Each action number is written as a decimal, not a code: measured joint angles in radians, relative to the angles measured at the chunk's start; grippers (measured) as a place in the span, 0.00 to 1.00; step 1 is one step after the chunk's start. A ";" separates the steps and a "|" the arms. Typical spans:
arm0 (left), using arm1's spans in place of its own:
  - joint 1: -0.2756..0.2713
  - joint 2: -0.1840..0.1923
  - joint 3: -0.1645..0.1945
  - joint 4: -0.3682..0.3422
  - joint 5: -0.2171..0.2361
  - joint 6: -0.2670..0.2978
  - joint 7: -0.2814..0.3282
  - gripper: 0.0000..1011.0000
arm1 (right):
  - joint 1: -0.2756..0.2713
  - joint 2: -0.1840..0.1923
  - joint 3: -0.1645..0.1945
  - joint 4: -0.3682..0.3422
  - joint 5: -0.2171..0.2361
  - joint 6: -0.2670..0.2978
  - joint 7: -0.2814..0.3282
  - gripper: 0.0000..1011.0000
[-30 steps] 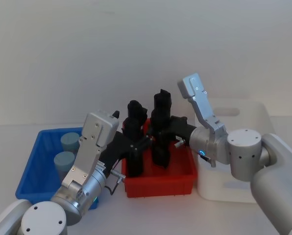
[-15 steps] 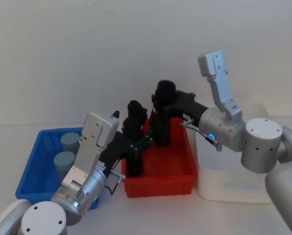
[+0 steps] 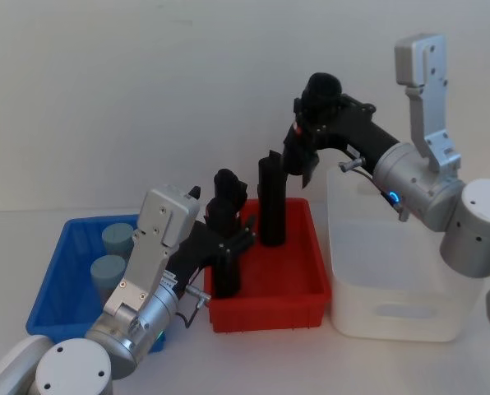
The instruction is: Pick the cotton swabs from the blue box and place them into the white box.
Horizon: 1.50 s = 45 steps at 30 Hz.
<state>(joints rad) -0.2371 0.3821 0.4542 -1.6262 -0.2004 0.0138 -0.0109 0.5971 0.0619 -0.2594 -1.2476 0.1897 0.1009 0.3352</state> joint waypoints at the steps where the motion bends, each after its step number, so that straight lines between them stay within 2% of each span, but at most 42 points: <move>1: 0.000 0.000 0.000 0.000 0.000 0.000 0.000 0.99 | -0.003 0.002 0.002 -0.007 -0.003 -0.001 -0.006 0.43; 8: 0.000 0.000 0.000 0.000 0.000 0.000 0.000 0.99 | -0.037 0.026 0.015 -0.055 -0.048 -0.008 -0.085 0.43; 13: 0.000 0.000 0.000 0.000 0.000 0.000 0.000 0.99 | -0.055 0.036 0.019 -0.060 -0.077 -0.008 -0.133 0.43; 24: 0.000 0.000 0.000 0.000 0.000 0.000 0.000 0.99 | -0.085 0.047 0.025 -0.009 -0.131 0.012 -0.247 0.43; 28: 0.000 0.000 0.000 0.000 0.000 0.000 0.000 0.99 | -0.087 0.048 0.027 0.035 -0.145 0.022 -0.282 0.51; 29: 0.000 0.000 0.000 0.000 0.000 0.000 0.000 0.99 | -0.087 0.048 0.028 0.042 -0.147 0.024 -0.287 0.56; 36: 0.001 0.002 -0.001 -0.002 0.000 0.002 0.000 0.99 | -0.088 0.048 0.030 0.084 -0.160 0.031 -0.318 0.77; 41: 0.013 0.025 -0.015 -0.024 -0.009 0.024 0.008 0.99 | -0.088 0.048 0.032 0.105 -0.166 0.035 -0.334 0.93; 45: 0.028 0.049 -0.030 -0.045 -0.026 0.042 0.017 0.99 | -0.089 0.048 0.032 0.113 -0.167 0.037 -0.340 0.99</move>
<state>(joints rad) -0.2093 0.4311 0.4243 -1.6708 -0.2267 0.0561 0.0063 0.5086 0.1099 -0.2273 -1.1350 0.0223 0.1377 -0.0048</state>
